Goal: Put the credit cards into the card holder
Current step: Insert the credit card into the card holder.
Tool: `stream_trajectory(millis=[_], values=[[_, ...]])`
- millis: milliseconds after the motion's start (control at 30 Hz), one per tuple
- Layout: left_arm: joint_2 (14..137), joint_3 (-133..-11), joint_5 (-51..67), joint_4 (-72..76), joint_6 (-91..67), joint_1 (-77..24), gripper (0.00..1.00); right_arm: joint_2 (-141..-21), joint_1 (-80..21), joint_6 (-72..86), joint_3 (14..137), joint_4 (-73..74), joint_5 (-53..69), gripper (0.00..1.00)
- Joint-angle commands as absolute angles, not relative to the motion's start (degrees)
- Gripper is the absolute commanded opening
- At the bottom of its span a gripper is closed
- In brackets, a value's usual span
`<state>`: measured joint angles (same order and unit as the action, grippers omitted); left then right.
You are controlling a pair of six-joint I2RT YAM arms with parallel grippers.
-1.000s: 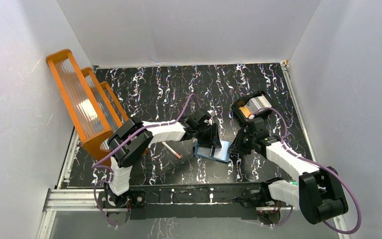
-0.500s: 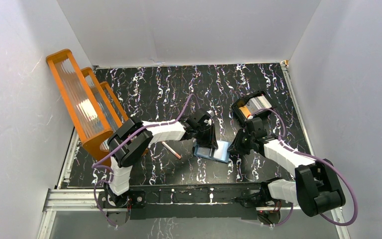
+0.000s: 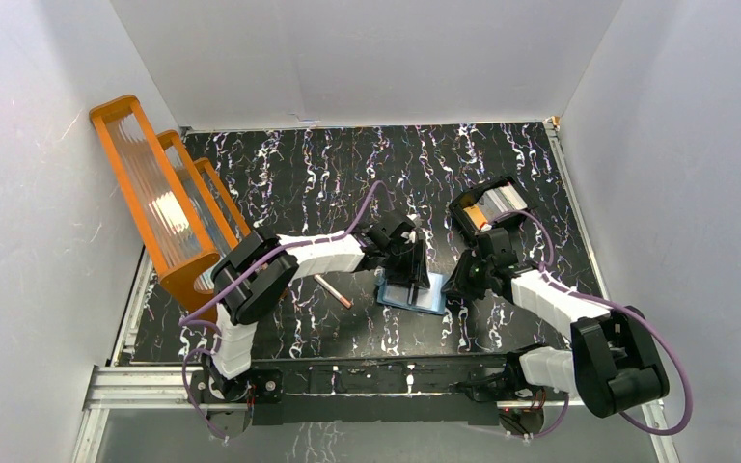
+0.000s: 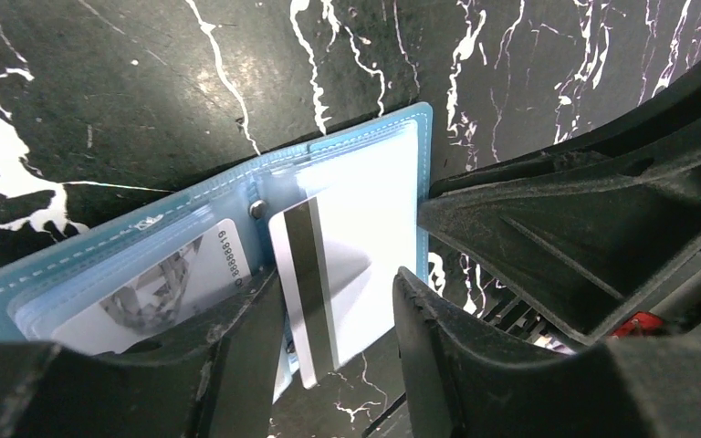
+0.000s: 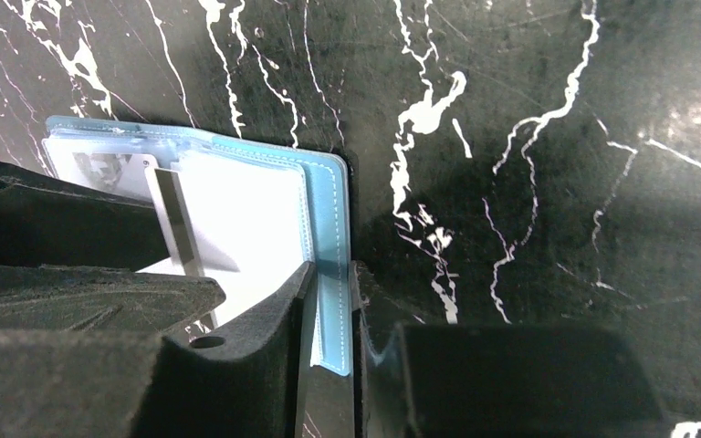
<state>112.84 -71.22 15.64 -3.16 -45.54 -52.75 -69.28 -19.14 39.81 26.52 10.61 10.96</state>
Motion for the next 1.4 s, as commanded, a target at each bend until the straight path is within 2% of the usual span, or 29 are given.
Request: stream_trajectory(millis=[0, 167, 467, 733, 1100, 1367], values=[[111.3, -74.3, 13.0, -7.2, -43.9, -54.0, 0.46, -65.3, -19.4, 38.5, 30.6, 15.9, 8.1, 0.28], [109.8, -74.4, 11.1, -8.7, -43.4, -54.0, 0.47, -62.1, -19.4, 39.1, 30.2, 17.9, 6.9, 0.28], [110.5, -73.6, 12.5, -8.7, -43.5, -54.0, 0.48, -65.5, -19.4, 38.5, 29.5, 17.4, 6.0, 0.26], [112.1, -74.9, 14.8, -7.1, -43.7, -54.5, 0.39, -69.2, -19.4, 39.9, 28.4, 10.5, 10.2, 0.25], [114.8, -74.4, 20.4, -0.5, -48.4, -55.3, 0.43, -72.1, -19.4, 42.3, 27.2, 4.0, 14.0, 0.23], [115.0, -77.0, 16.2, -3.1, -44.8, -55.3, 0.43, -71.0, -19.4, 42.3, 26.1, 3.7, 14.4, 0.23]])
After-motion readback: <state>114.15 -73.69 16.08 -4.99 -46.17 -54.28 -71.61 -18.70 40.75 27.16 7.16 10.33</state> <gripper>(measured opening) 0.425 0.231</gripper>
